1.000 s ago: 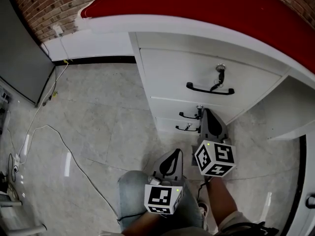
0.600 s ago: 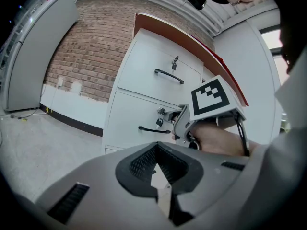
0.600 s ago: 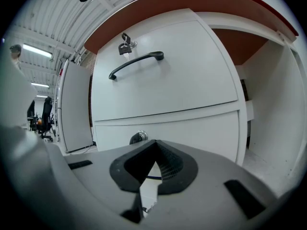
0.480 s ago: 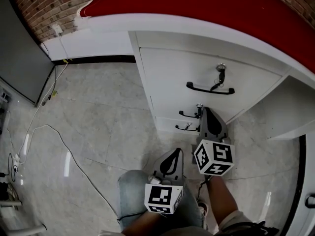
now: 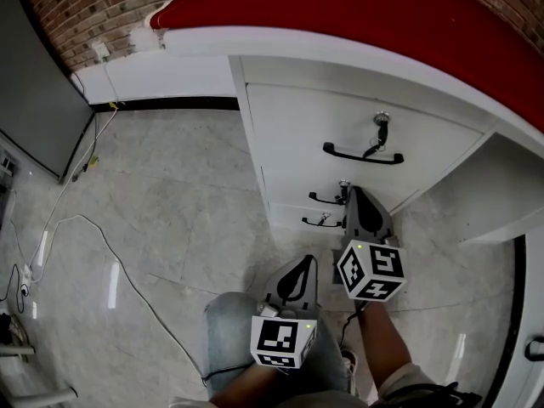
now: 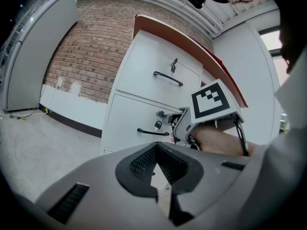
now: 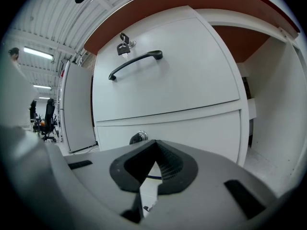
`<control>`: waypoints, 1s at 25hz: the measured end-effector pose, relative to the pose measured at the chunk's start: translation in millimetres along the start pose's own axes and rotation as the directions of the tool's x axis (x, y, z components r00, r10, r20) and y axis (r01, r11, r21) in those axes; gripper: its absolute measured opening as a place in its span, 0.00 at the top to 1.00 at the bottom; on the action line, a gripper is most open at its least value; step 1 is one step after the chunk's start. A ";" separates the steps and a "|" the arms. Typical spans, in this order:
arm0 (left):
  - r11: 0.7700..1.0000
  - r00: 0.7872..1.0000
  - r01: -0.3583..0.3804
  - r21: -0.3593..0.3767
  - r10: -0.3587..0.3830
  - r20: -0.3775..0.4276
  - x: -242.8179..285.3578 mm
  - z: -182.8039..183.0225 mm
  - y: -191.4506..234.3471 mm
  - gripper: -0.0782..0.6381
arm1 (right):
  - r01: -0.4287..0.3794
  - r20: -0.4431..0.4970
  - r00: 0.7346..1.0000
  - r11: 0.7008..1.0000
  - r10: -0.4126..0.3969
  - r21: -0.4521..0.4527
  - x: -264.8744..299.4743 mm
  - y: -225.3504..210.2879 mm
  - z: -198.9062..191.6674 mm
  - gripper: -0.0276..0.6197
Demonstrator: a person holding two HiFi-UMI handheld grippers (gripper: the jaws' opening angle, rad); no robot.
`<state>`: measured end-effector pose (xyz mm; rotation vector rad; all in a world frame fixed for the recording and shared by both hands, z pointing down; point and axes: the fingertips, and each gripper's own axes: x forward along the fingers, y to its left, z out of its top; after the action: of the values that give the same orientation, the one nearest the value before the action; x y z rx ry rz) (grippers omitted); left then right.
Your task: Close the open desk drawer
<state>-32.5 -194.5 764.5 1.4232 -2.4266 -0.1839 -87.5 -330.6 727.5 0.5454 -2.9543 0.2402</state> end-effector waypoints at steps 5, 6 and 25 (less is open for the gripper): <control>1.000 1.000 -0.011 0.004 0.011 0.005 -0.5 3.9 2.3 0.88 | -0.019 0.004 1.000 1.000 0.019 -0.003 -4.4 -0.5 0.4 0.96; 1.000 1.000 -0.014 0.007 0.014 0.007 -0.1 5.1 3.1 0.88 | -0.018 0.016 1.000 1.000 0.018 0.000 -6.6 -1.3 2.6 0.96; 0.999 1.000 -0.027 0.030 0.027 0.007 22.0 7.6 -3.8 0.88 | 0.016 -0.133 0.991 0.999 -0.012 0.028 -82.3 -20.3 -66.8 0.96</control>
<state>-41.8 -215.8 760.9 1.4037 -2.4624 -0.1472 2.6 -309.1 783.0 0.5319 -2.8213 0.3066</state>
